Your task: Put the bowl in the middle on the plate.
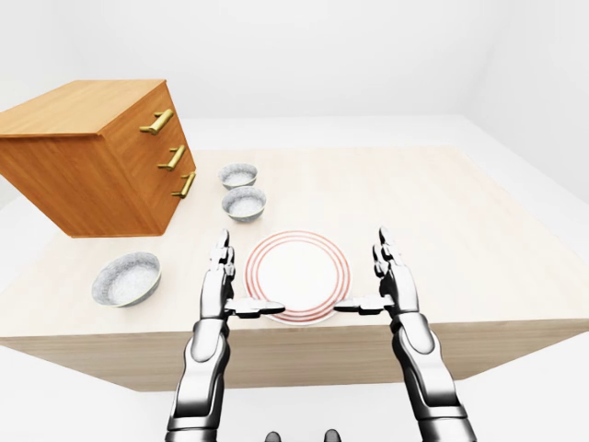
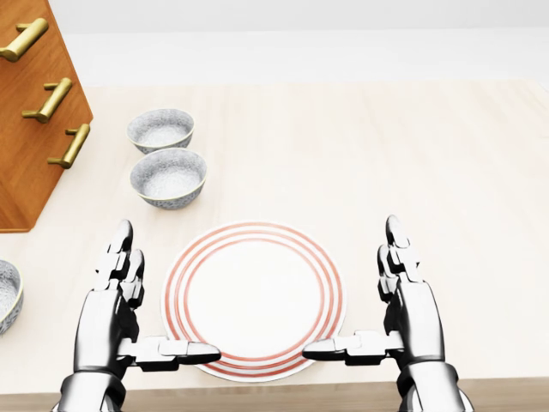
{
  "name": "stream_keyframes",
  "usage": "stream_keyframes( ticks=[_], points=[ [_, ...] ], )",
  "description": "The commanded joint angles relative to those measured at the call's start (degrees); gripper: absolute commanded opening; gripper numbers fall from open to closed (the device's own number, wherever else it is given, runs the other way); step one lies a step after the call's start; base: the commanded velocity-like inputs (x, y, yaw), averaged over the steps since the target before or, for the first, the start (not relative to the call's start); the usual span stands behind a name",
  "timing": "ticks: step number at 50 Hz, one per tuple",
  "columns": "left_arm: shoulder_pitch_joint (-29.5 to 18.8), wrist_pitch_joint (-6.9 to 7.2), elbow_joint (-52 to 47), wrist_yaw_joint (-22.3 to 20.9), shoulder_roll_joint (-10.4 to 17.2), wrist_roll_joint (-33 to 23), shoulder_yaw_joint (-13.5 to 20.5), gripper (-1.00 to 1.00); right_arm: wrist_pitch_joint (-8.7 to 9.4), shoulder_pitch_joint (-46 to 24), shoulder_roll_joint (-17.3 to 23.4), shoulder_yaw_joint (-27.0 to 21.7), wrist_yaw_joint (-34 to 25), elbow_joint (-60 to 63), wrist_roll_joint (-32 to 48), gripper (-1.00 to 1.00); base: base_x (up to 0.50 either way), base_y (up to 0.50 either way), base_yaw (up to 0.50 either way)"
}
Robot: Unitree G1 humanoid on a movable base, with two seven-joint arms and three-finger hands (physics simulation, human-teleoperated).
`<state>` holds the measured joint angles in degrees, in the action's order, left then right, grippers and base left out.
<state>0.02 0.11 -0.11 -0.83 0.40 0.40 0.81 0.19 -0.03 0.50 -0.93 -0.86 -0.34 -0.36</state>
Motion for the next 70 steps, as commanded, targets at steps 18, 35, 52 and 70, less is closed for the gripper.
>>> stream_keyframes(
  ticks=[18,35,52,70],
  points=[
    [0.3,0.80,-1.0,-1.3,0.6,0.5,1.2,1.00,0.64,-0.6,0.8,-1.5,-1.4,-1.5,-0.3,1.00,0.00,0.00,0.00],
    [0.1,0.05,-0.1,-1.3,0.6,0.5,1.3,1.00,0.79,-0.8,0.9,-1.5,-0.9,-1.9,0.3,1.00,0.00,0.00,0.00],
    [0.4,1.31,-1.3,-0.3,0.5,0.1,1.2,1.00,4.81,1.7,2.0,-1.7,-2.4,4.9,5.5,1.00,0.00,0.00,0.00],
    [0.4,1.45,-1.2,0.0,0.6,0.0,1.3,1.00,4.81,1.5,4.8,-10.0,-5.5,11.3,5.4,1.00,0.00,0.00,0.00]
  ],
)
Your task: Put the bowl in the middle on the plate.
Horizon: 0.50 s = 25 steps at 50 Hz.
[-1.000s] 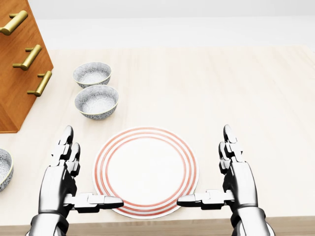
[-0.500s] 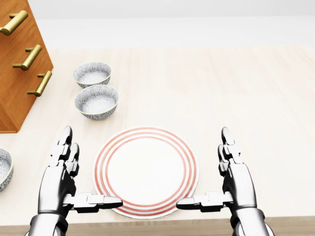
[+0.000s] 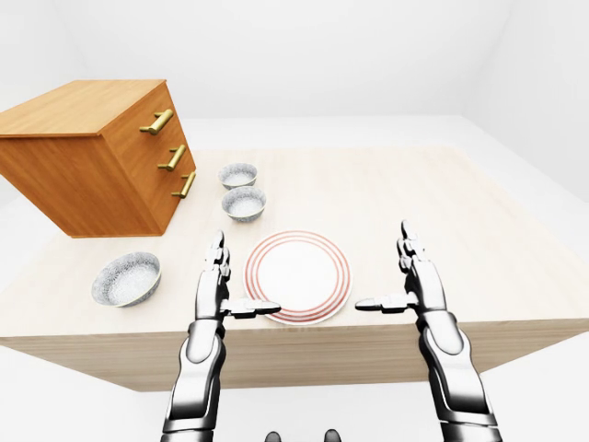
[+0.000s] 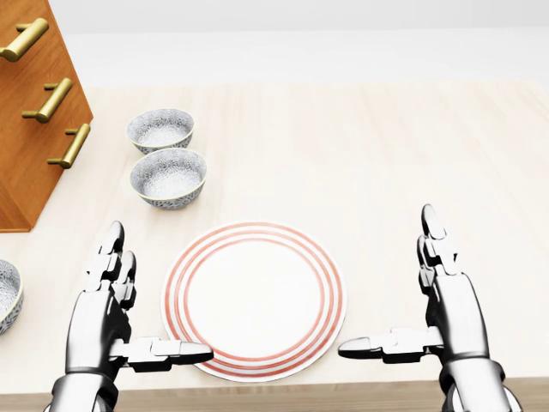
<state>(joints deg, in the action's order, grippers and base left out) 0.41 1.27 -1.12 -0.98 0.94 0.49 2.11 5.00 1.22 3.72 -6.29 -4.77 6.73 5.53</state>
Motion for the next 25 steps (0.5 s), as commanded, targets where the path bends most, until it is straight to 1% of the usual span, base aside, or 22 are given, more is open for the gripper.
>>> stream_keyframes(
  ticks=[1,3,5,6,7,8,10,11,13,14,15,16,17,19,20,21,22,23,24,25],
  points=[
    [0.1,0.42,-0.4,0.1,0.0,-0.1,0.0,1.00,0.00,0.5,1.7,-4.9,-1.8,5.9,-0.4,1.00,0.00,0.00,0.00],
    [-0.2,0.10,0.2,0.1,0.0,-0.2,0.1,1.00,0.00,0.8,2.3,-6.4,-2.6,5.6,-0.5,1.00,0.00,0.00,0.00],
    [-0.2,0.39,0.0,0.2,0.0,-0.3,0.0,1.00,0.00,0.8,2.6,-7.4,-3.0,5.7,-0.6,1.00,0.00,0.00,0.00],
    [0.1,0.90,-0.7,0.2,0.0,-0.3,-0.1,1.00,0.00,0.8,2.9,-8.0,-3.5,5.9,-0.6,1.00,0.00,0.00,0.00],
    [0.1,0.99,-0.9,0.2,0.0,-0.3,-0.1,1.00,0.00,0.9,3.1,-8.4,-3.8,6.2,-0.5,1.00,0.00,0.00,0.00],
    [-0.2,0.16,0.2,0.2,0.0,-0.4,0.0,1.00,0.00,0.9,3.4,-9.0,-4.4,6.7,-0.5,1.00,0.00,0.00,0.00],
    [-0.2,-0.31,0.7,0.1,0.1,-0.4,0.0,1.00,0.00,0.8,3.7,-10.0,-4.9,7.3,-0.4,1.00,0.00,0.00,0.00],
    [-0.1,0.06,0.2,0.2,0.0,-0.4,0.0,1.00,0.00,1.0,4.1,-11.0,-5.5,7.5,-0.5,1.00,0.00,0.00,0.00],
    [0.0,0.15,0.0,0.2,0.0,-0.4,-0.1,1.00,0.00,1.0,4.5,-12.3,-6.1,6.5,-0.5,1.00,0.00,0.00,0.00],
    [0.2,0.70,-0.8,0.2,0.0,-0.5,-0.2,1.00,0.00,1.2,4.6,-12.9,-6.4,7.0,-0.7,1.00,0.00,0.00,0.00],
    [0.2,1.17,-1.2,0.3,-0.1,-0.5,-0.3,1.00,0.00,2.5,5.2,-15.7,-6.8,6.3,-1.6,1.00,0.00,0.00,0.00],
    [0.3,0.99,-1.1,0.3,-0.1,-0.6,-0.3,1.00,0.00,3.1,4.9,-16.3,-7.1,6.2,-1.7,1.00,0.00,0.00,0.00],
    [0.1,0.41,-0.3,0.2,0.0,-0.6,-0.2,1.00,0.00,3.4,4.7,-16.5,-7.3,6.0,-1.6,1.00,0.00,0.00,0.00],
    [0.0,0.36,-0.2,0.2,0.0,-0.6,-0.2,1.00,0.00,3.4,4.6,-16.6,-7.4,6.0,-1.5,1.00,0.00,0.00,0.00],
    [-0.7,-1.57,2.4,0.1,0.1,-0.6,0.1,1.00,0.00,4.2,4.9,-17.9,-7.9,5.0,-1.7,1.00,0.00,0.00,0.00],
    [-0.7,-1.71,2.5,0.1,0.2,-0.6,0.1,1.00,0.00,4.2,4.9,-18.0,-8.0,4.9,-1.6,1.00,0.00,0.00,0.00],
    [-0.9,-2.33,3.3,0.1,0.2,-0.5,0.3,1.00,0.00,4.6,5.3,-19.0,-8.6,4.6,-1.5,1.00,0.00,0.00,0.00],
    [-0.5,-1.76,2.2,0.7,0.2,-1.9,-0.3,1.00,-2.06,5.4,8.0,-27.2,-9.4,-5.5,-6.4,1.00,0.00,0.00,0.00],
    [-0.5,-1.77,2.2,0.7,0.2,-1.9,-0.3,1.00,-2.93,5.3,8.4,-27.6,-9.6,-7.0,-6.8,1.00,0.00,0.00,0.00],
    [-0.1,-0.73,0.8,0.7,0.1,-2.1,-0.5,1.00,-3.66,4.9,8.8,-27.5,-9.5,-8.4,-6.9,1.00,0.00,0.00,0.00]
  ],
)
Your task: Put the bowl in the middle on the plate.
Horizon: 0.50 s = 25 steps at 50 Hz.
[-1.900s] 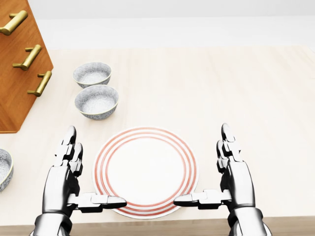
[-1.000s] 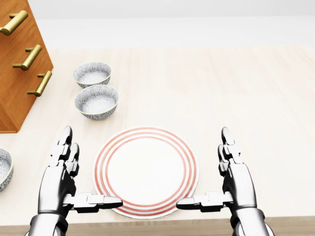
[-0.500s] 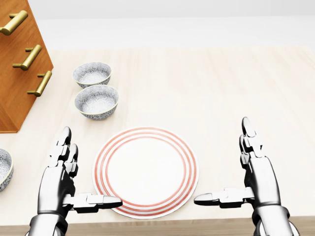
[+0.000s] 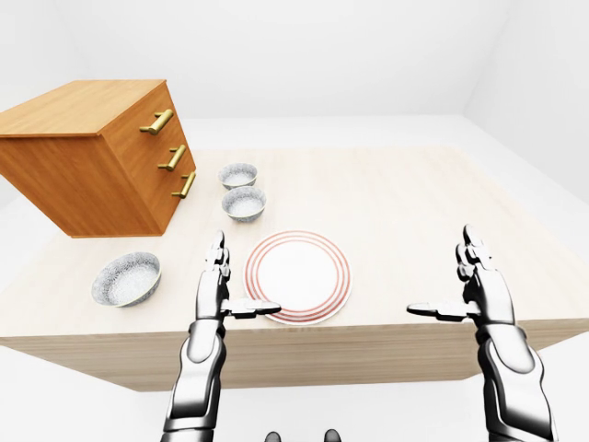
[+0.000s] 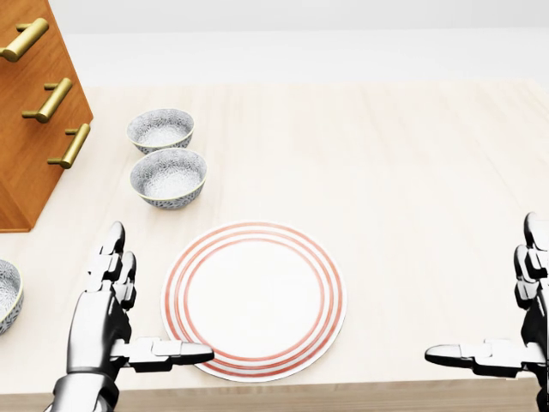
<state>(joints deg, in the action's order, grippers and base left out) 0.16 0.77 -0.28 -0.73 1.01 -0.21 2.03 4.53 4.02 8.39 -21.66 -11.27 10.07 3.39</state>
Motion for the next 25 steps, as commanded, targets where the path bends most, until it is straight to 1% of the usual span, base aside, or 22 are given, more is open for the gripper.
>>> stream_keyframes(
  ticks=[1,2,3,4,5,6,7,8,10,11,12,13,14,15,18,20,23,24,25],
  points=[
    [-0.3,-1.27,1.5,0.4,0.1,-1.4,-0.2,1.00,-3.33,1.8,4.4,-12.2,-2.6,-12.2,-5.1,1.00,0.00,0.00,0.00],
    [-0.3,-1.65,1.9,0.4,0.1,-1.4,-0.2,1.00,-3.10,1.7,4.6,-12.2,-2.6,-12.3,-5.6,1.00,0.00,0.00,0.00],
    [-0.2,-1.53,1.7,0.4,0.1,-1.3,-0.2,1.00,-3.00,1.7,4.7,-12.1,-2.5,-12.4,-5.8,1.00,0.00,0.00,0.00],
    [-0.1,-1.19,1.2,0.4,0.0,-1.4,-0.2,1.00,-3.10,1.4,4.7,-12.0,-2.2,-12.9,-6.3,1.00,0.00,0.00,0.00],
    [0.1,-0.40,0.1,0.4,0.0,-1.4,-0.3,1.00,-2.65,1.3,4.6,-12.1,-2.1,-12.7,-7.5,1.00,0.00,0.00,0.00],
    [-0.1,-1.02,1.0,0.4,0.0,-1.4,-0.3,1.00,0.47,1.1,3.8,-12.6,-3.0,-11.5,-11.8,1.00,0.00,0.00,0.00],
    [-0.2,-1.36,1.5,0.4,0.0,-1.4,-0.2,1.00,0.47,1.0,3.8,-12.4,-2.8,-11.5,-13.0,1.00,0.00,0.00,0.00],
    [-0.2,-1.38,1.5,0.4,0.0,-1.4,-0.2,1.00,0.47,1.1,3.9,-12.3,-2.6,-11.5,-13.2,1.00,0.00,0.00,0.00],
    [-0.4,-1.74,2.0,0.4,0.1,-1.4,-0.1,1.00,0.47,1.3,4.3,-11.9,-2.0,-11.5,-12.3,1.00,0.00,0.00,0.00],
    [-0.3,-1.76,2.0,0.4,0.1,-1.4,-0.1,1.00,0.47,1.5,4.2,-11.9,-1.8,-11.0,-12.4,1.00,0.00,0.00,0.00],
    [-0.1,-1.26,1.4,0.4,0.0,-1.5,-0.2,1.00,0.47,1.8,4.2,-11.7,-1.7,-10.4,-11.9,1.00,0.00,0.00,0.00],
    [-0.4,-1.94,2.3,0.4,0.1,-1.4,-0.1,1.00,0.47,2.1,3.9,-11.6,-1.8,-9.4,-11.7,1.00,0.00,0.00,0.00],
    [-0.5,-2.02,2.5,0.4,0.1,-1.4,-0.1,1.00,0.47,2.2,3.8,-11.5,-2.0,-9.2,-11.4,1.00,0.00,0.00,0.00],
    [-0.4,-1.74,2.1,0.4,0.1,-1.4,-0.1,1.00,0.47,2.4,3.6,-11.2,-2.3,-8.9,-10.9,1.00,0.00,0.00,0.00],
    [-0.5,-1.83,2.3,0.4,0.1,-1.4,-0.1,1.00,0.47,2.4,3.1,-11.0,-2.1,-8.7,-10.4,1.00,0.00,0.00,0.00],
    [0.2,-0.47,0.2,0.4,0.0,-1.5,-0.4,1.00,0.47,2.5,2.7,-10.8,-2.2,-8.1,-10.4,1.00,0.00,0.00,0.00],
    [0.1,-0.51,0.3,0.4,0.0,-1.6,-0.4,1.00,0.47,2.6,2.5,-10.7,-2.2,-8.0,-10.2,1.00,0.00,0.00,0.00],
    [0.0,-0.90,0.9,0.4,0.0,-1.6,-0.3,1.00,0.47,2.7,2.4,-10.7,-2.0,-7.8,-10.0,1.00,0.00,0.00,0.00],
    [0.0,-0.94,0.9,0.4,0.0,-1.6,-0.3,1.00,0.47,2.7,2.4,-10.7,-2.0,-7.8,-10.0,1.00,0.00,0.00,0.00]
  ],
)
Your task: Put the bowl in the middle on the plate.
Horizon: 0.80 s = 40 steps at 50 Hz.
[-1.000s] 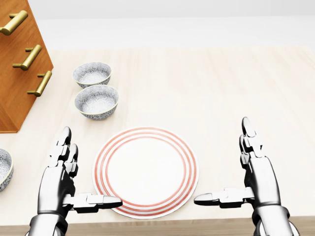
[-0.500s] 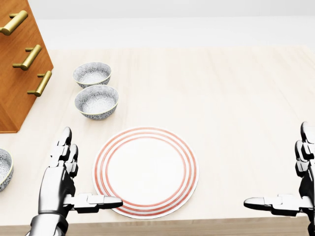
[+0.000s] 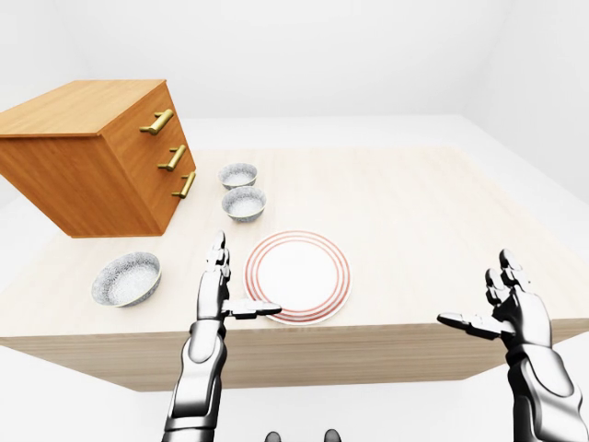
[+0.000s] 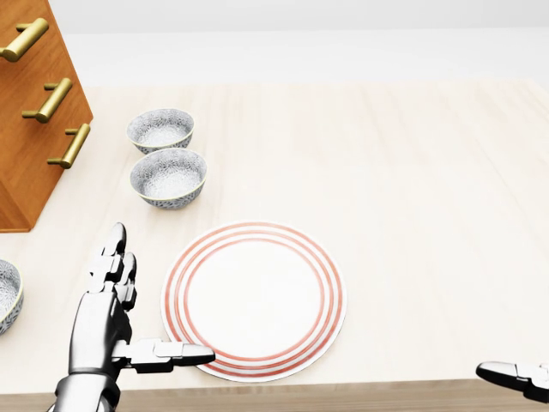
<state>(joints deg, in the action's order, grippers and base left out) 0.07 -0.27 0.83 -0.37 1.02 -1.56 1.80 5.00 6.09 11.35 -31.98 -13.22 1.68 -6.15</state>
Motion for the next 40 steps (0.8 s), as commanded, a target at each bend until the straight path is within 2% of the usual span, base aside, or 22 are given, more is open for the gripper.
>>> stream_keyframes(
  ticks=[1,3,6,10,12,15,40],
  points=[
    [0.1,0.09,-0.2,0.0,0.0,-0.2,-0.1,1.00,0.00,0.6,-0.6,-0.3,-0.1,0.6,-0.5,1.00,0.00,0.00,0.00],
    [-0.2,-0.61,0.9,0.0,0.0,-0.2,0.0,1.00,-0.22,0.3,-0.5,0.1,-0.2,-1.3,-0.2,1.00,0.00,0.00,0.00],
    [-0.2,-0.17,0.4,0.0,0.0,-0.2,0.0,1.00,-0.63,0.2,-0.5,0.4,-0.2,-1.9,-0.4,1.00,0.00,0.00,0.00],
    [-0.4,-1.08,1.6,-0.1,0.1,-0.1,0.1,1.00,-0.68,0.5,-0.7,1.0,0.3,-1.8,0.3,1.00,0.00,0.00,0.00],
    [0.1,0.27,-0.2,0.0,0.0,-0.3,-0.2,1.00,-0.53,0.2,-0.9,1.4,0.5,-2.1,0.1,1.00,0.00,0.00,0.00],
    [-0.3,-0.66,1.1,-0.1,0.0,-0.2,0.0,1.00,0.00,-0.4,-0.8,2.2,1.5,-2.6,0.4,1.00,0.00,0.00,0.00],
    [-0.2,-0.37,0.7,-0.1,0.0,-0.2,0.0,1.00,0.00,-0.5,-0.6,2.7,2.0,-2.7,0.1,1.00,0.00,0.00,0.00]
  ],
)
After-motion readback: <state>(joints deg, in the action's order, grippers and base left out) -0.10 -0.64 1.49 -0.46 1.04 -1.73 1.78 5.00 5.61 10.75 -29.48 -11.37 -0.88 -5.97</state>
